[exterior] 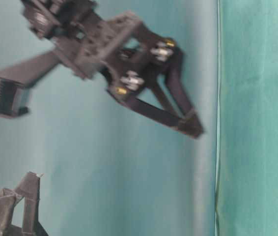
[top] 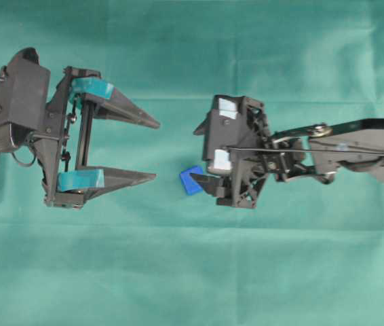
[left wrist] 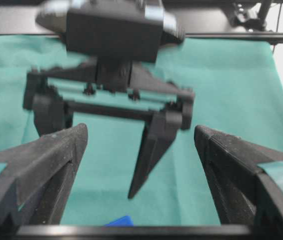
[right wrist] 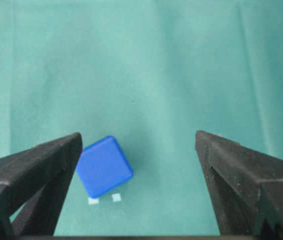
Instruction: Handover the blue block to the right arm after grasping it with the left arm, then place it in the designated position.
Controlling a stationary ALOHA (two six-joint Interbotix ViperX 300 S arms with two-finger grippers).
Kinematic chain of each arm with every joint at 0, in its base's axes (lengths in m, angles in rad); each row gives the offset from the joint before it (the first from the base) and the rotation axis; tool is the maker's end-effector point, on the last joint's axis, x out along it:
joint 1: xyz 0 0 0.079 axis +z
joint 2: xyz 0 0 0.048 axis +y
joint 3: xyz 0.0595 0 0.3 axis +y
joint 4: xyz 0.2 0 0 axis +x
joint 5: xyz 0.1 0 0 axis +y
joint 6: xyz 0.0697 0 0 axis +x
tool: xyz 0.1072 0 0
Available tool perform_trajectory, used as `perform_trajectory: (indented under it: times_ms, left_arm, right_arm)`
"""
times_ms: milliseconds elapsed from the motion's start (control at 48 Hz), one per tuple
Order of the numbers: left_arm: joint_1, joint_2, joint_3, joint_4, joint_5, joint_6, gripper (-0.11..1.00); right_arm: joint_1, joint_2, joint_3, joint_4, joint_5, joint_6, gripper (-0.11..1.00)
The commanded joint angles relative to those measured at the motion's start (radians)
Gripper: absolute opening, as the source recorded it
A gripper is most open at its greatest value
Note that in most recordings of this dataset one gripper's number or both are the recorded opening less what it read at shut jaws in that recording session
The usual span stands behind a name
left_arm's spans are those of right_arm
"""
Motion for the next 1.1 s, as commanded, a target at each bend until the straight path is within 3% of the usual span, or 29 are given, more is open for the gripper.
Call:
perform_trajectory:
  times_ms: [0, 792, 1083]
  left_arm:
    - [-0.002, -0.008, -0.018, -0.002, -0.009, 0.002, 1.0]
    - [-0.003, -0.008, -0.018, -0.002, -0.008, 0.0, 1.0]
    - [-0.002, -0.008, -0.017, -0.002, -0.008, 0.002, 1.0]
  right_arm:
    - [0.006, -0.061, -0.006, -0.003, 0.015, -0.005, 0.93]
    - [0.014, -0.195, 0.057, -0.003, 0.011, -0.008, 0.93]
    - [0.014, -0.305, 0.133, -0.048, -0.057, -0.002, 0.93]
